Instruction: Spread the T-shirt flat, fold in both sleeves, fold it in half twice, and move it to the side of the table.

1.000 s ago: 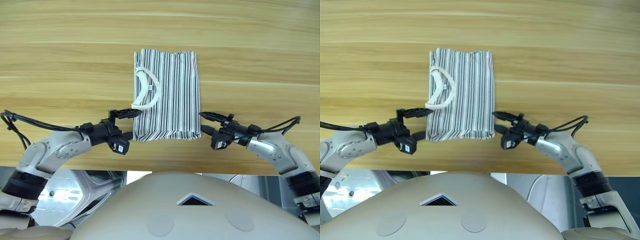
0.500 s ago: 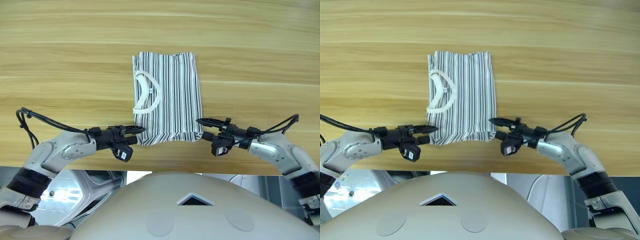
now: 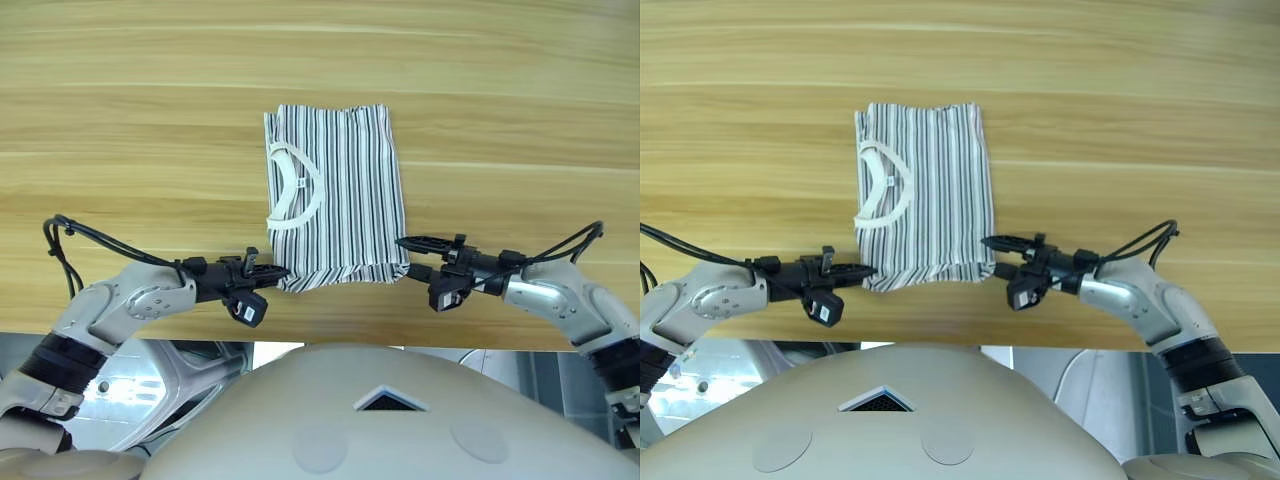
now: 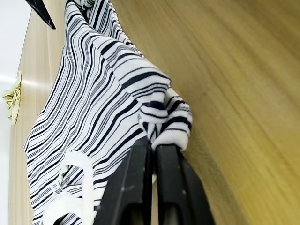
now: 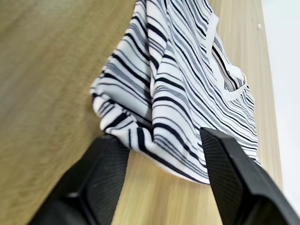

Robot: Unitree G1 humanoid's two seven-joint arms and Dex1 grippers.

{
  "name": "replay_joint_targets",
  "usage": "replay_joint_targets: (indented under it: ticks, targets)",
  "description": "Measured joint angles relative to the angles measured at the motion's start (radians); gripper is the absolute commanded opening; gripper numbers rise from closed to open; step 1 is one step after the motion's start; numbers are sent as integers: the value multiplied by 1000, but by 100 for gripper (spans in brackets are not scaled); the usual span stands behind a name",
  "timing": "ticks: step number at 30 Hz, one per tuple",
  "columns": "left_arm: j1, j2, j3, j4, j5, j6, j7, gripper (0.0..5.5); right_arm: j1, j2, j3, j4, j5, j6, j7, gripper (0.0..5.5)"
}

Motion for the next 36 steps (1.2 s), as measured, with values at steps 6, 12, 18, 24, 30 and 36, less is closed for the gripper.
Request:
replay_joint_targets:
  ticks: [6, 12, 18, 24, 30, 36]
  targets:
    - [-8, -2, -6, 5, -2, -1, -1, 0, -37, 40, 31, 28, -7, 2, -2, 203]
    - [-10, -3, -8, 6, -3, -1, -1, 0, -16, 37, 49, 12, -10, 9, 11, 98]
    - [-10, -6, -7, 12, -12, 0, -1, 0, 6, 27, 47, 10, -13, 10, 15, 11]
    - [-5, -9, -2, 26, -36, -3, -1, 0, 3, 22, 23, 17, -19, 10, 15, 10]
    - [164, 10, 19, -92, -152, 7, -16, 0, 169, -96, -18, -123, 50, -5, 66, 10]
    - [441, 10, 103, -265, -277, 83, 42, 0, 430, -187, -101, -287, 182, 22, 97, 10]
